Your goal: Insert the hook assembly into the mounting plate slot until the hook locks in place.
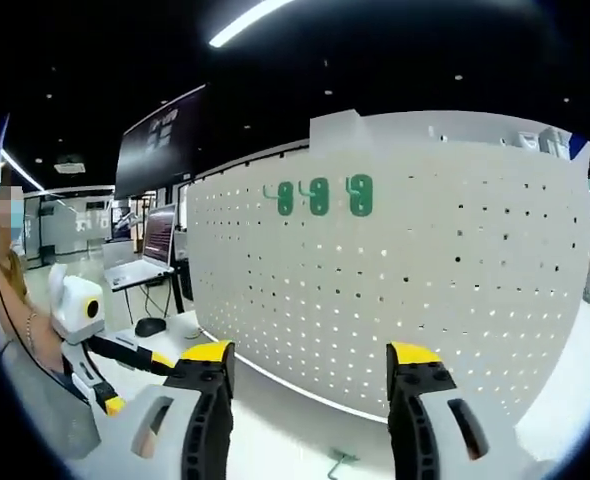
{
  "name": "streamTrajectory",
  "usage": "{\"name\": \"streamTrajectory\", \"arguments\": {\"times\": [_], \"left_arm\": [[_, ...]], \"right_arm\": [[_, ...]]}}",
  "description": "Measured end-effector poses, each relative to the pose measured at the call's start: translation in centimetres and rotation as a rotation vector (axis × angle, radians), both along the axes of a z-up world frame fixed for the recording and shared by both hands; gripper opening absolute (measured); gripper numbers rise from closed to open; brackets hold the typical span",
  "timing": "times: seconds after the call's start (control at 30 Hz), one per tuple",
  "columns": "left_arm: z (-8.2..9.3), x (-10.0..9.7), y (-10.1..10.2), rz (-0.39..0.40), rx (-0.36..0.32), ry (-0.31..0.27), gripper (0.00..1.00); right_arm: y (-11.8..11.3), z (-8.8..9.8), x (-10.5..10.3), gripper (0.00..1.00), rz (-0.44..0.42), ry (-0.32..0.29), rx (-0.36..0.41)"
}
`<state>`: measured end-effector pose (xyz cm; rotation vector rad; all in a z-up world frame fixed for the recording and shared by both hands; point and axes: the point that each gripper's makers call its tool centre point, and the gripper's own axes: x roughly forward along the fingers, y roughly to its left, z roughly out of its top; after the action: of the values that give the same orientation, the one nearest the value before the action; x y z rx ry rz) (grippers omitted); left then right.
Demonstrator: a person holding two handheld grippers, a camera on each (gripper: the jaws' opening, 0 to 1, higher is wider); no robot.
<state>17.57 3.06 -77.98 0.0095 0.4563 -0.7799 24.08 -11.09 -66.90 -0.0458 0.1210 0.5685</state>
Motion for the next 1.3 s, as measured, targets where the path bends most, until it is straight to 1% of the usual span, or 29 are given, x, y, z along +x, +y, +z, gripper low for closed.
{"name": "streamTrajectory", "arguments": {"times": [0.17,0.37,0.77,1.3], "left_arm": [[0.0,-0.1,0.0,-0.002,0.0,-0.002,0.78],[0.0,-0.2,0.1,-0.002,0.002,0.0,0.78],[-0.1,-0.3,0.5,0.008,0.0,0.007,0.78],[-0.2,-0.4,0.6,0.007,0.0,0.009,0.78]], "right_arm": [[-1.0,-1.1,-0.9,0.6,-0.019,0.024,-0.007],[-1.4,-1.9,-1.8,0.6,-0.021,0.043,-0.011],[-2.6,-4.7,-3.5,0.6,-0.038,0.107,-0.023],[-3.5,-6.8,-5.0,0.61,-0.047,0.169,-0.038]]}}
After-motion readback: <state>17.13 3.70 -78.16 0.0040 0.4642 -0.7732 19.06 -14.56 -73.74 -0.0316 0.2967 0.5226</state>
